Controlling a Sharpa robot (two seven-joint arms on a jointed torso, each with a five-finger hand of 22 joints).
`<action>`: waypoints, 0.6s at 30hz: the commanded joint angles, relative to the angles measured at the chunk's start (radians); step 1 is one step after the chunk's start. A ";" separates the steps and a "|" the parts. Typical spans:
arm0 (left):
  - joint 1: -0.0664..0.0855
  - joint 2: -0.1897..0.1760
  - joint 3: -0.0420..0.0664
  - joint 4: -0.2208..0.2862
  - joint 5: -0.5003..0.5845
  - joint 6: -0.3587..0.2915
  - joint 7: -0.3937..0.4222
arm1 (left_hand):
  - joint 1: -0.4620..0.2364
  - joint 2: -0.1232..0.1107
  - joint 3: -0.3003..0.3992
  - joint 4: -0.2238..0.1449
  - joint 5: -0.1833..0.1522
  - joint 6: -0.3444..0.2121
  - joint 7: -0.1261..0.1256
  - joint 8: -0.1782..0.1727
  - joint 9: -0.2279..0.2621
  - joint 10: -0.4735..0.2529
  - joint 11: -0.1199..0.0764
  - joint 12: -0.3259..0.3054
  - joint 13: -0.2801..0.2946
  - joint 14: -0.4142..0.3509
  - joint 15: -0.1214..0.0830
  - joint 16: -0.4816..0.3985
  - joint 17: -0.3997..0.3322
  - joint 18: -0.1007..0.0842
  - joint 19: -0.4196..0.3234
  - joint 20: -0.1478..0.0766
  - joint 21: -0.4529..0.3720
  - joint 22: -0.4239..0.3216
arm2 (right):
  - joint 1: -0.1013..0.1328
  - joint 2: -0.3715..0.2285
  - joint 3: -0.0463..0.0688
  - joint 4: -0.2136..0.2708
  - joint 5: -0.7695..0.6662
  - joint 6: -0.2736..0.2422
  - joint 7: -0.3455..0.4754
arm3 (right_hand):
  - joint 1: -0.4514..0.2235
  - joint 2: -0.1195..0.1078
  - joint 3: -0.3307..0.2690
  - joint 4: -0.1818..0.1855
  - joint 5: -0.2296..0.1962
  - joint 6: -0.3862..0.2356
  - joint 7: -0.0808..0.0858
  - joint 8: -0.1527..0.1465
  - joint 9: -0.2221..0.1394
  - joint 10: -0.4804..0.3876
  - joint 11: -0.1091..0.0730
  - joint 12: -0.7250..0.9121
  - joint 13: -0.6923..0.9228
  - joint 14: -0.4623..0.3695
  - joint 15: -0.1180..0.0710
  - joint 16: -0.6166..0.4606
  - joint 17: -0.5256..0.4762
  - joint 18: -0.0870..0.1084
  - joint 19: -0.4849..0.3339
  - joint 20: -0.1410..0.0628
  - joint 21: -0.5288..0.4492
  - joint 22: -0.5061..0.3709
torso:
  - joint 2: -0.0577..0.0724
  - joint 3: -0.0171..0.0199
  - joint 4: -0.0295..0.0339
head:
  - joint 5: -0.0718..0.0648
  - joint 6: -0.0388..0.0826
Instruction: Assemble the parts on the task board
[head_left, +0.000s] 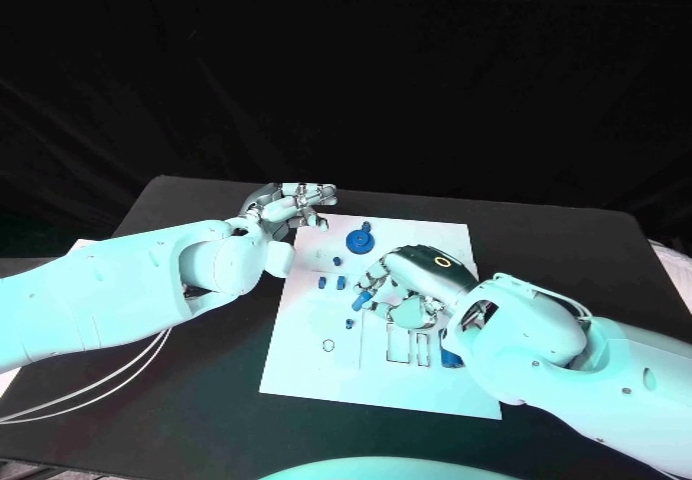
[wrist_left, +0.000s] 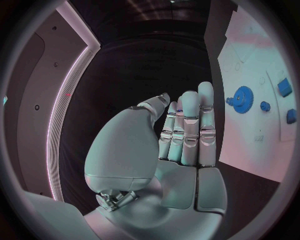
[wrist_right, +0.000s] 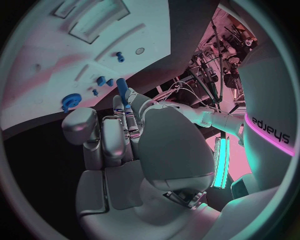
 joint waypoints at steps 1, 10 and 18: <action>0.000 0.006 0.001 0.001 -0.005 0.022 0.004 | 0.004 0.007 -0.004 -0.001 -0.002 -0.009 0.000 0.007 -0.001 -0.008 0.001 0.004 0.001 -0.006 0.002 -0.002 -0.001 0.019 0.004 0.006 -0.003 -0.001 | -0.019 0.034 -0.010 -0.015 -0.012 0.009 0.032 | -0.009 0.001 0.004 0.002 0.004 0.005 0.000 0.004 0.001 0.006 -0.002 -0.005 0.001 0.033 -0.006 0.003 -0.002 -0.001 0.008 0.001 0.003 -0.001 | -0.001 -0.0022 0.0034 | -0.001 -0.001; 0.000 0.010 0.001 0.002 -0.005 0.023 0.004 | 0.004 0.007 -0.004 -0.001 -0.002 -0.009 0.000 0.007 -0.001 -0.008 0.001 0.004 0.001 -0.006 0.002 -0.002 -0.001 0.019 0.004 0.006 -0.003 -0.001 | -0.051 0.089 -0.027 -0.052 -0.020 0.030 0.043 | -0.009 0.001 0.005 0.001 0.006 0.003 0.001 0.003 0.001 0.006 -0.001 -0.007 0.000 0.033 -0.006 0.002 -0.002 -0.001 0.007 0.001 0.002 -0.003 | -0.001 -0.0028 0.0038 | 0.001 -0.004; 0.000 0.011 0.001 0.003 -0.005 0.024 0.003 | 0.004 0.007 -0.004 -0.001 -0.002 -0.009 0.000 0.007 -0.001 -0.008 0.001 0.004 0.001 -0.006 0.002 -0.002 -0.001 0.019 0.004 0.006 -0.003 -0.001 | -0.064 0.108 -0.034 -0.078 -0.027 0.045 0.043 | -0.009 0.001 0.005 0.001 0.006 0.003 0.001 0.003 0.001 0.006 -0.001 -0.007 0.000 0.033 -0.006 0.002 -0.002 -0.001 0.007 0.001 0.002 -0.003 | -0.001 -0.0018 0.0048 | 0.001 -0.009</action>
